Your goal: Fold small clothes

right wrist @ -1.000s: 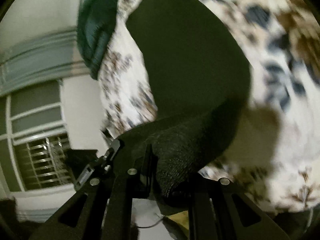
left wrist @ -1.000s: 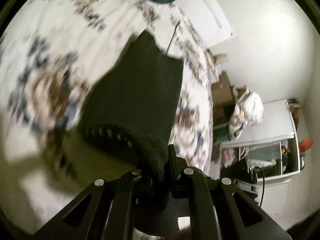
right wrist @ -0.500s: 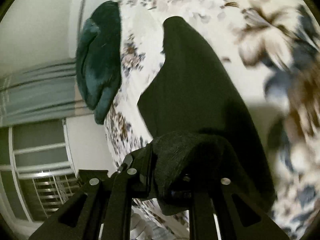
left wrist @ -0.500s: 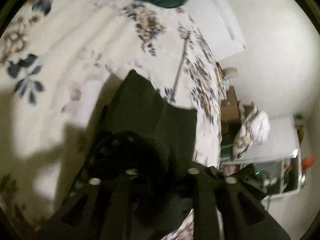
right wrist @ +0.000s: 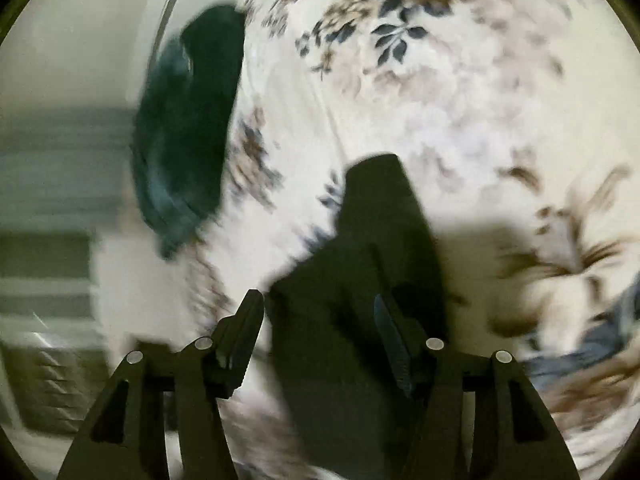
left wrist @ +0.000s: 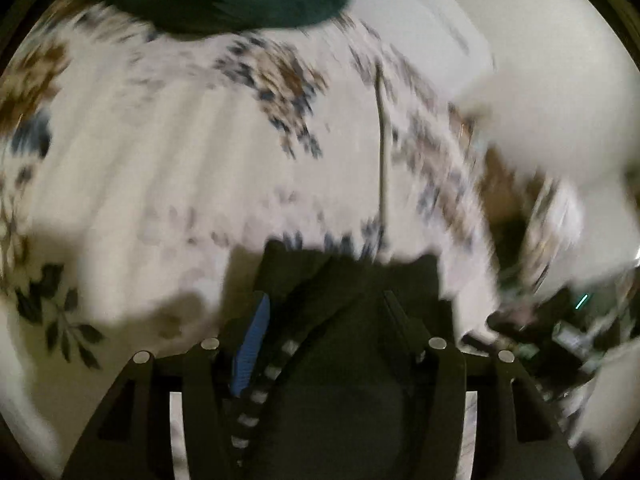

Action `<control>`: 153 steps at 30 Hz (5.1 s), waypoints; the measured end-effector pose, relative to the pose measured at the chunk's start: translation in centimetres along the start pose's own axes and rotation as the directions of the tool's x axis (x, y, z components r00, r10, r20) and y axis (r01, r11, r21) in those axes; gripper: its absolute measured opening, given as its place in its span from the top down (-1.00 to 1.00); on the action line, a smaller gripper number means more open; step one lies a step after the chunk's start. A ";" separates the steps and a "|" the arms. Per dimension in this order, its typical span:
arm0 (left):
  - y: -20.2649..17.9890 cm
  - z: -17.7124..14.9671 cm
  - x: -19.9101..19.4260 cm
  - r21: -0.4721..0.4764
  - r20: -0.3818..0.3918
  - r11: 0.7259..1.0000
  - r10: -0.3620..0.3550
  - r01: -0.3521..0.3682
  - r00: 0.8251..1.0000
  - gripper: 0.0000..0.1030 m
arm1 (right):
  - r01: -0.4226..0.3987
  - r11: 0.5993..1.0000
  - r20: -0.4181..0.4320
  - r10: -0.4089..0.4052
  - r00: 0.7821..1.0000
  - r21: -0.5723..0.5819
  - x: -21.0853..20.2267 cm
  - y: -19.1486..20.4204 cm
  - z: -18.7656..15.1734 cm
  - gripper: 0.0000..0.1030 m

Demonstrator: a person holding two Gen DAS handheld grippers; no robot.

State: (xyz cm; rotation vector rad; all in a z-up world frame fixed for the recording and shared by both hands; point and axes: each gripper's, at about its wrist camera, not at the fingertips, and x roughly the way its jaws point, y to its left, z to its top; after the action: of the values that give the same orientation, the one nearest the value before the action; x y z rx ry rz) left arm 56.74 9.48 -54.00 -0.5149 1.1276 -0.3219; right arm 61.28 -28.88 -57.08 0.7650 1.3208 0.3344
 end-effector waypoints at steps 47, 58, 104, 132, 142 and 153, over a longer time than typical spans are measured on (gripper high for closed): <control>2.2 -20.2 -0.9 -0.526 -0.106 0.849 -0.112 0.039 0.988 -0.02 | 0.278 0.958 0.043 -0.275 0.960 -0.074 -0.4 -6.2 -20.6 0.86; 2.8 -18.6 0.5 -0.641 0.119 0.743 -0.153 0.194 0.981 0.59 | 0.313 0.941 0.038 -0.311 0.950 -0.130 -2.4 -4.8 -20.5 0.88; 2.5 -17.9 -0.8 -0.583 0.046 0.800 -0.141 0.142 0.989 0.65 | 0.405 0.835 -0.027 -0.446 0.894 -0.373 0.4 -4.6 -21.0 0.88; 3.1 -20.2 4.1 -0.676 0.323 0.644 -0.179 0.359 0.929 -0.22 | -0.112 0.990 -0.350 0.075 0.934 -0.088 10.6 -4.1 6.7 -0.93; 4.5 -16.7 0.9 -0.640 0.293 0.676 -0.224 0.365 0.930 0.54 | -0.065 0.992 -0.269 0.035 0.963 -0.106 12.3 -2.7 5.5 0.56; 5.4 -9.7 -3.6 -0.426 -0.086 0.889 -0.226 0.170 0.970 0.54 | 0.016 0.996 -0.062 -0.011 0.998 0.092 2.1 -4.1 -9.9 0.70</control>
State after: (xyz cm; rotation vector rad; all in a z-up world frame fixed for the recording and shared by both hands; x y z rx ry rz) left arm 46.37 13.57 -57.39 -1.0057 1.2835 -0.2959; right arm 51.56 -27.43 -61.88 0.8285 1.4062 0.2896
